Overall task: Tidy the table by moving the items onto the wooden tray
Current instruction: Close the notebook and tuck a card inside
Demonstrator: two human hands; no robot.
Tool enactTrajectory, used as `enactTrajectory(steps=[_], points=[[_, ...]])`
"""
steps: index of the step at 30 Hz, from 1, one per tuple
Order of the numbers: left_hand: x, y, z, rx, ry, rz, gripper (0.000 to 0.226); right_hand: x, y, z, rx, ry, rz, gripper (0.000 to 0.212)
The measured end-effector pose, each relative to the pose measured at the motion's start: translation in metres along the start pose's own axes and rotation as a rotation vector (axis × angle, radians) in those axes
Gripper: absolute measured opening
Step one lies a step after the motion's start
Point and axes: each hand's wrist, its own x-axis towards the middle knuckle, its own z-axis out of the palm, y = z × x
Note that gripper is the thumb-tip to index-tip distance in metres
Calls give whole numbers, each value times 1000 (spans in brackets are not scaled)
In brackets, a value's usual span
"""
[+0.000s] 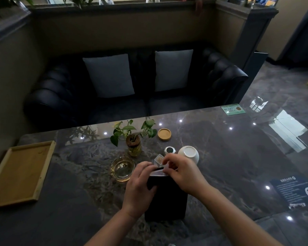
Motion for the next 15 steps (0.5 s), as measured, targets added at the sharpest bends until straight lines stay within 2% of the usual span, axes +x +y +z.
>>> enactTrajectory(steps=[3, 5, 8, 11, 15], points=[[-4, 1, 0, -185, -17, -375, 72, 0, -1, 3, 50, -3, 58, 17], [-5, 2, 1, -276, -77, -507, 63, 1, -1, 3, 81, -19, 86, 17], [-4, 4, 2, -342, -58, -567, 44, 4, -3, 2, 66, -2, 107, 18], [-4, 8, 5, -373, -49, -560, 40, 5, -5, 0, 37, 69, 123, 18], [-3, 13, 5, -435, 4, -557, 39, 4, -11, -6, -4, 59, 51, 18]])
